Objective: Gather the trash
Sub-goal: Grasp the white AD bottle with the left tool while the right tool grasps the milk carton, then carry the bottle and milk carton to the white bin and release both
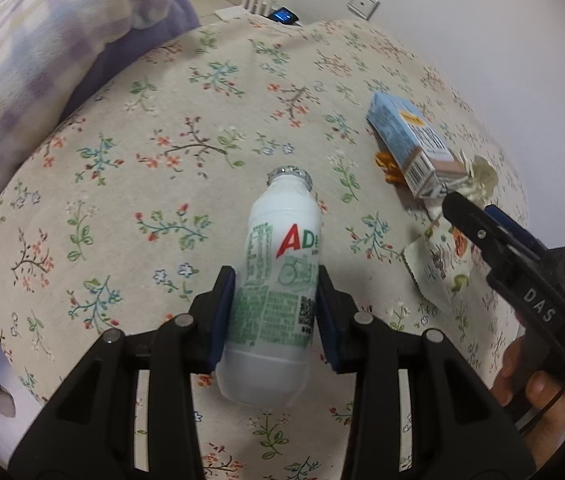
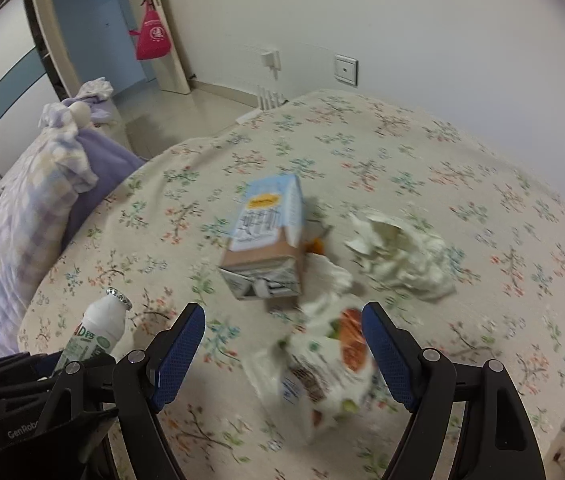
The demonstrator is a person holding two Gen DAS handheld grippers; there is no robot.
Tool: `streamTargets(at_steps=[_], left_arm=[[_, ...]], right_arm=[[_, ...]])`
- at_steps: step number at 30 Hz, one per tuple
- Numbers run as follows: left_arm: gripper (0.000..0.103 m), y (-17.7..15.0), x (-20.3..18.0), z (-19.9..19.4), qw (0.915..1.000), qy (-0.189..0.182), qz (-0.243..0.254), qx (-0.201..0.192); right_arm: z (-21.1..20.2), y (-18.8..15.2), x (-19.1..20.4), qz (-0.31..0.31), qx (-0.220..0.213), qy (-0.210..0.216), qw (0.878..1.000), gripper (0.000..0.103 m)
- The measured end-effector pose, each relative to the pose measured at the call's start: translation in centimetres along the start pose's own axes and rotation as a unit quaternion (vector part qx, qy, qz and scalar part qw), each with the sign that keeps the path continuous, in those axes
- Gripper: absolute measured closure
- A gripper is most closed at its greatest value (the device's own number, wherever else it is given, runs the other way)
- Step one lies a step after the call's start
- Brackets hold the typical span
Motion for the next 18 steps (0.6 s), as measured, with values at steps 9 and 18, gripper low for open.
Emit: streamTargets(at_steps=[9,18], left_arm=[[0.062,-0.4,1.1,-1.4,0.9988,0.012,-0.034,-0.033],[0.063,-0.4,1.2,-2.8,0.9966,0.018,-0.045,-0.066]], right_arm=[[2.1,0.9,1.8,0.007,-0.035,0.006,0.999,0.022],[2.9,0.8,2.2,-0.001,-0.054,-0.005,0.999,0.05]])
Point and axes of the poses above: each gripper's, at about its wrist camera, not at the fingertips, and z roughly the way its jaws point, x to its left, y to its top, the point moved 2 cm from there along z, roughly the way its jaws point, and after that the axes turned 10 degrees about -y, right-handed, at the moved point
